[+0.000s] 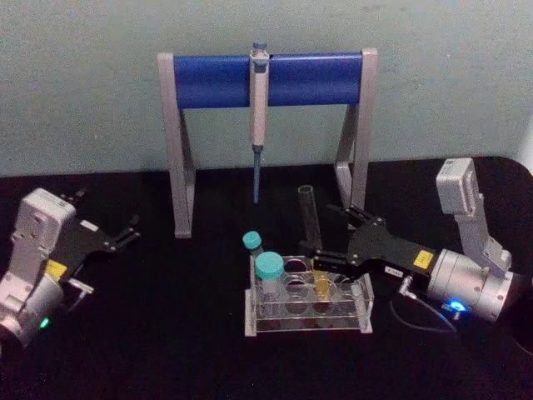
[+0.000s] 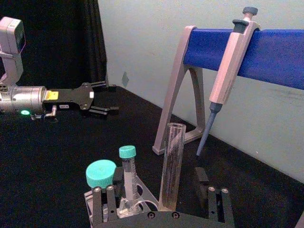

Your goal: Pick up the test tube from the test tube rack, shake it, then place it back into the test tube rack.

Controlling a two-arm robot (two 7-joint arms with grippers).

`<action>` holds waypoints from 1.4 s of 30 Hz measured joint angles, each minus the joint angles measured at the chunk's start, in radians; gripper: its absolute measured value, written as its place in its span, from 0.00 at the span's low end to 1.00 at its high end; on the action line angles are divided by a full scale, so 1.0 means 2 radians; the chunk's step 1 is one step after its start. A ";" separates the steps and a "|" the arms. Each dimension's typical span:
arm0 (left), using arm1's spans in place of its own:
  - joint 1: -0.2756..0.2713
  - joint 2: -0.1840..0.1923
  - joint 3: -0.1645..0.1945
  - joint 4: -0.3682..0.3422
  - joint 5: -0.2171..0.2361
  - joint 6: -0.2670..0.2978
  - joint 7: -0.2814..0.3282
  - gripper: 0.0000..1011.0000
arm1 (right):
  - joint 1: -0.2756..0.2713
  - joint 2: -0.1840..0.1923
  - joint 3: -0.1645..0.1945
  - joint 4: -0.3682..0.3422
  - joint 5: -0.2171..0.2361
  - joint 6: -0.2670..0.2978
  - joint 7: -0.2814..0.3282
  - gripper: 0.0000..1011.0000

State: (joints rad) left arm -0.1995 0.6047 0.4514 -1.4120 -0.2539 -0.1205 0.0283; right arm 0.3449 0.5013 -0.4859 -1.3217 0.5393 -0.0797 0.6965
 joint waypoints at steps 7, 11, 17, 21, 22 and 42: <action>0.000 0.000 0.000 0.000 0.000 0.000 0.000 0.99 | 0.000 0.000 0.000 0.000 0.000 0.000 0.000 0.99; 0.000 0.000 0.000 0.000 0.000 0.000 0.000 0.99 | -0.001 0.000 0.000 -0.003 0.000 -0.001 -0.002 0.99; 0.000 0.000 0.000 0.000 0.000 0.000 0.000 0.99 | -0.011 0.002 0.012 -0.021 0.005 -0.009 -0.013 0.99; 0.000 0.000 0.000 0.000 0.000 0.000 0.000 0.99 | -0.030 0.003 0.035 -0.049 0.010 -0.015 -0.046 0.99; 0.000 0.000 0.000 0.000 0.000 0.000 0.000 0.99 | -0.034 0.003 0.039 -0.054 0.011 -0.015 -0.056 0.99; 0.000 0.000 0.000 0.000 0.000 0.000 0.000 0.99 | -0.095 -0.019 0.094 -0.090 -0.078 0.112 -0.285 0.99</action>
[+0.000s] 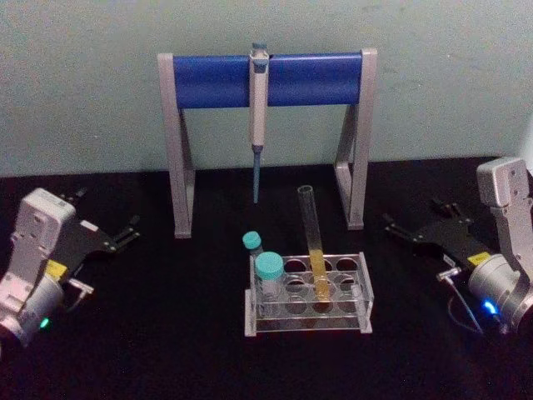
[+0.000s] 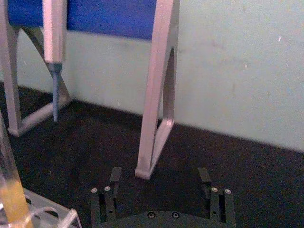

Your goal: Pick up the test tube from the test tube rack, shake it, then place it back into the test tube rack.

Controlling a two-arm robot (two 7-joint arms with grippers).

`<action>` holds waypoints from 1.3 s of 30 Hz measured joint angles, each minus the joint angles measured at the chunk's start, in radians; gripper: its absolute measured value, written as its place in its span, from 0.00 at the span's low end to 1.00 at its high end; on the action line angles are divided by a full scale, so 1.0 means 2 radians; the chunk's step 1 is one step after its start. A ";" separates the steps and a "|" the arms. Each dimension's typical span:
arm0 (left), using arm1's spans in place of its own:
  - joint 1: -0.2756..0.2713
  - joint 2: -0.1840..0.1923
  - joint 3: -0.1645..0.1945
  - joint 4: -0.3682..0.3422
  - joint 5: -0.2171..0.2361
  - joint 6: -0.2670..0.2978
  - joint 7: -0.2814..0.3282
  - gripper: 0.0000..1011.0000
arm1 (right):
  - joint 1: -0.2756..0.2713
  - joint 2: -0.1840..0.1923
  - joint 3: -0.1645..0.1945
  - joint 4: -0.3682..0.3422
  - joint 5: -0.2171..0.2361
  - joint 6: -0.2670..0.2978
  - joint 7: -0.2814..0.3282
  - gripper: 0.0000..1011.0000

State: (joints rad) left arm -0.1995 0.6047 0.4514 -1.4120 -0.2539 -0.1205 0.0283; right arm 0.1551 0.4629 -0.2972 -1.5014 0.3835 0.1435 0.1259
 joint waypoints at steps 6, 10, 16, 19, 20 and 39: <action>0.000 0.000 0.000 0.000 0.000 0.000 0.000 0.99 | -0.001 -0.003 0.003 0.008 0.000 0.011 0.008 0.99; 0.000 0.000 0.000 0.000 0.000 0.000 0.000 0.99 | -0.001 -0.003 0.003 0.008 0.000 0.011 0.008 0.99; 0.000 0.000 0.000 0.000 0.000 0.000 0.000 0.99 | -0.001 -0.002 0.002 0.007 0.000 0.011 0.005 0.99; 0.000 0.000 0.000 0.000 0.000 0.000 0.000 0.99 | -0.001 -0.002 0.002 0.007 -0.001 0.011 0.005 0.99; 0.000 0.000 0.000 0.000 0.000 0.000 0.000 0.99 | -0.001 -0.002 0.002 0.007 -0.001 0.011 0.005 0.99; 0.000 0.000 0.000 0.000 0.000 0.000 0.000 0.99 | -0.001 -0.002 0.001 0.006 -0.002 0.010 0.003 0.99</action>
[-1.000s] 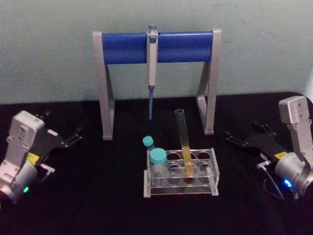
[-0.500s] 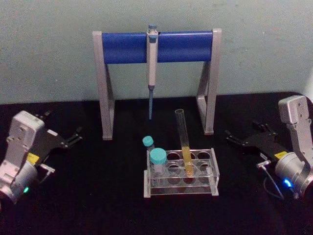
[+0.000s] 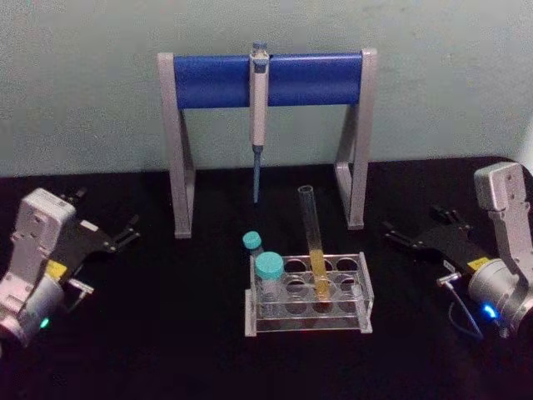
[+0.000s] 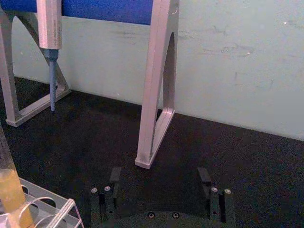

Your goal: Pick up the test tube from the test tube rack, shake it, then place it back into the test tube rack.

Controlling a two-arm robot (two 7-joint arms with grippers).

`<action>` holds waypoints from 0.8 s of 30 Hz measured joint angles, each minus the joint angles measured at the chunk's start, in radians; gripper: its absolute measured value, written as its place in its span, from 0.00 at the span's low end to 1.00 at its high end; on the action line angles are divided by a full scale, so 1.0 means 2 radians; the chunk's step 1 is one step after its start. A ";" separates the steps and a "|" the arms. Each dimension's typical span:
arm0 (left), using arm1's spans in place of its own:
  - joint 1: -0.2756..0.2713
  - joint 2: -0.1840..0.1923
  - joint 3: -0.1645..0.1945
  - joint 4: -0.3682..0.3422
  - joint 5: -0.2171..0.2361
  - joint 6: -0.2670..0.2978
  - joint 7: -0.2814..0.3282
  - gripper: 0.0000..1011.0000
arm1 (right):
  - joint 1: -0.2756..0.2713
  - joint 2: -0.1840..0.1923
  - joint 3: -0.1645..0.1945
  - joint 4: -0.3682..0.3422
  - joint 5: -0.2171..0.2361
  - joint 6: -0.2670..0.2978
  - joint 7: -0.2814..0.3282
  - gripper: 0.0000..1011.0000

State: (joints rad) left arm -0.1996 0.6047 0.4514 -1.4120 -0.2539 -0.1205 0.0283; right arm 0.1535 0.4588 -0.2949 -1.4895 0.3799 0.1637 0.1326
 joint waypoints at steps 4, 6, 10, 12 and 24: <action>0.000 0.000 0.000 0.000 0.000 0.000 0.000 0.99 | 0.000 0.000 0.000 0.000 0.000 0.000 0.000 0.99; 0.000 0.000 0.000 0.000 0.000 0.000 0.000 0.99 | 0.000 0.000 0.000 0.000 0.000 0.000 0.000 0.99; 0.000 0.000 0.000 0.000 0.000 0.000 0.000 0.99 | 0.000 0.000 0.000 0.000 0.000 0.000 0.000 0.99; 0.000 0.000 0.000 0.000 0.000 0.000 0.000 0.99 | 0.000 0.000 0.000 0.000 0.000 0.000 0.000 0.99; 0.000 0.000 0.000 0.000 0.000 0.000 0.000 0.99 | 0.000 0.000 0.000 0.000 0.000 0.000 0.000 0.99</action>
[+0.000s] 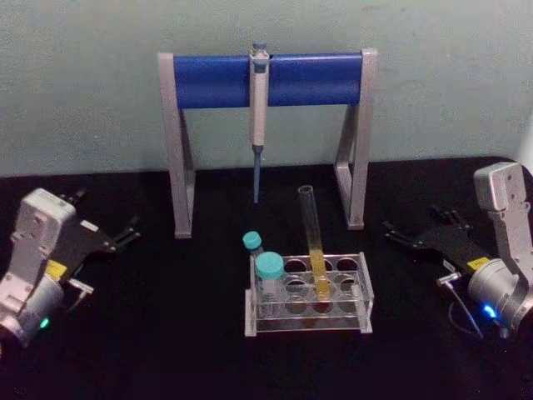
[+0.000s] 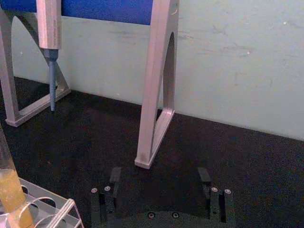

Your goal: Pick up the test tube from the test tube rack, shake it, then place it back into the test tube rack.

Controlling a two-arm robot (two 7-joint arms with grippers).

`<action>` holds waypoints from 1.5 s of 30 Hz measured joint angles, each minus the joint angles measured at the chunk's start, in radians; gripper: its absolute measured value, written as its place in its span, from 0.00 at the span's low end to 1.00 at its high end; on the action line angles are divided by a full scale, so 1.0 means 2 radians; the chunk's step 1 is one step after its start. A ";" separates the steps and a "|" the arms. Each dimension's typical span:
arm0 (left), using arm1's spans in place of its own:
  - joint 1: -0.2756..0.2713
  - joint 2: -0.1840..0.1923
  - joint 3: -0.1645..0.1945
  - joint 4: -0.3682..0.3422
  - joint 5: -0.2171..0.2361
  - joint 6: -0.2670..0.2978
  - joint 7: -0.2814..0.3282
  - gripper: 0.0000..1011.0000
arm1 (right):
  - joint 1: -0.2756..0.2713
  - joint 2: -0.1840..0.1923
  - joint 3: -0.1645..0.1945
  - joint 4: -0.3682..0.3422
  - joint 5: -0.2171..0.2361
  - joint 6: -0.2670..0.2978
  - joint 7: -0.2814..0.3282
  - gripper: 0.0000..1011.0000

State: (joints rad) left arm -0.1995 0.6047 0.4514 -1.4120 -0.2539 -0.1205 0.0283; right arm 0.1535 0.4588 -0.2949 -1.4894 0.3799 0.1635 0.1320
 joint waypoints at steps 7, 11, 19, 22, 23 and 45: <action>0.000 0.000 0.000 0.000 0.000 0.000 0.000 0.99 | 0.000 0.000 0.000 0.000 0.000 0.000 0.000 0.99; 0.000 0.000 0.000 0.000 0.000 0.000 0.000 0.99 | 0.000 0.000 0.000 0.000 0.000 0.000 0.000 0.99; 0.000 0.000 0.000 0.000 0.000 0.000 0.000 0.99 | 0.000 0.000 0.000 0.000 0.000 0.000 0.000 0.99; 0.000 0.000 0.000 0.000 0.000 0.000 0.000 0.99 | 0.000 0.000 0.000 0.000 0.000 0.000 0.000 0.99; 0.000 0.000 0.000 0.000 0.000 0.000 0.000 0.99 | 0.000 0.000 0.000 0.000 0.000 0.000 0.000 0.99; 0.000 0.000 0.000 0.000 0.000 0.000 0.000 0.99 | 0.000 0.000 0.000 0.000 0.000 0.000 0.000 0.99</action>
State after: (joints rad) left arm -0.1995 0.6047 0.4514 -1.4120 -0.2539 -0.1205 0.0283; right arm 0.1535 0.4587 -0.2949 -1.4894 0.3800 0.1637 0.1320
